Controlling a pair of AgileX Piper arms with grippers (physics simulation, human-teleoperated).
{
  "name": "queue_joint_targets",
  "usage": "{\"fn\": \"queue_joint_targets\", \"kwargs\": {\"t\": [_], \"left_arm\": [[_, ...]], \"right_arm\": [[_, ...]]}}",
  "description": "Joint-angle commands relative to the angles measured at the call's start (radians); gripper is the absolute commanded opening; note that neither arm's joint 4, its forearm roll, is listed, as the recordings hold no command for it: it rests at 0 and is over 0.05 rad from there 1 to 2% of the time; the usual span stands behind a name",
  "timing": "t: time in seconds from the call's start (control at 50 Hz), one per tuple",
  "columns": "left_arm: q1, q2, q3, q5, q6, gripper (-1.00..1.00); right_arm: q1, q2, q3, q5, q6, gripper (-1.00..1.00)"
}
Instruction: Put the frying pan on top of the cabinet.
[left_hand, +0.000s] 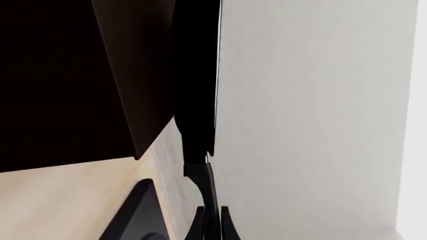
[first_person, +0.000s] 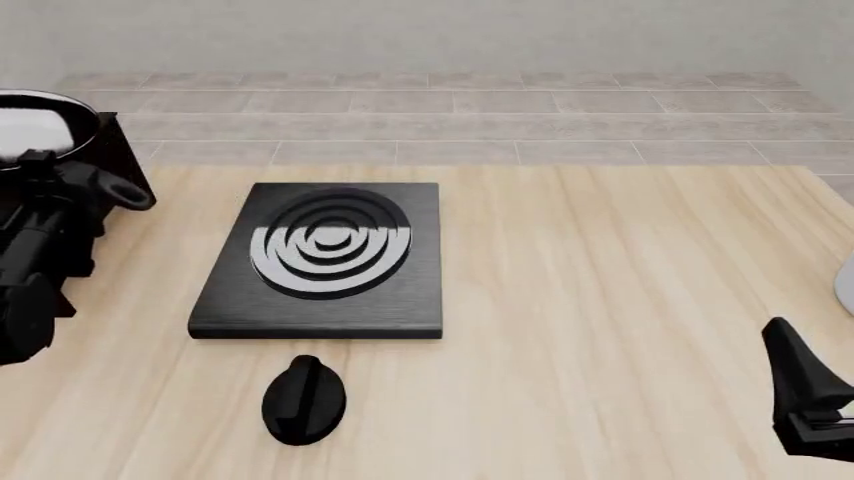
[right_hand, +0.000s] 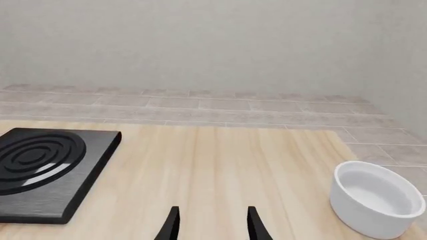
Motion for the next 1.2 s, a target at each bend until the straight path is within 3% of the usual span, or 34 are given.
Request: {"fn": "queue_joint_targets", "kwargs": {"t": [0.02, 0.8, 1.2], "left_arm": [[0.016, 0.011, -0.029, -0.024, 0.000, -1.00], [0.068, 0.107, -0.032, -0.077, -0.025, -1.00], [0.092, 0.091, -0.009, -0.098, -0.015, -1.00]], "right_arm": [[0.001, 0.001, 0.000, 0.000, -0.004, 1.00], [0.007, 0.015, 0.000, -0.008, -0.017, 1.00], [0.010, 0.017, 0.000, -0.009, -0.020, 1.00]]}}
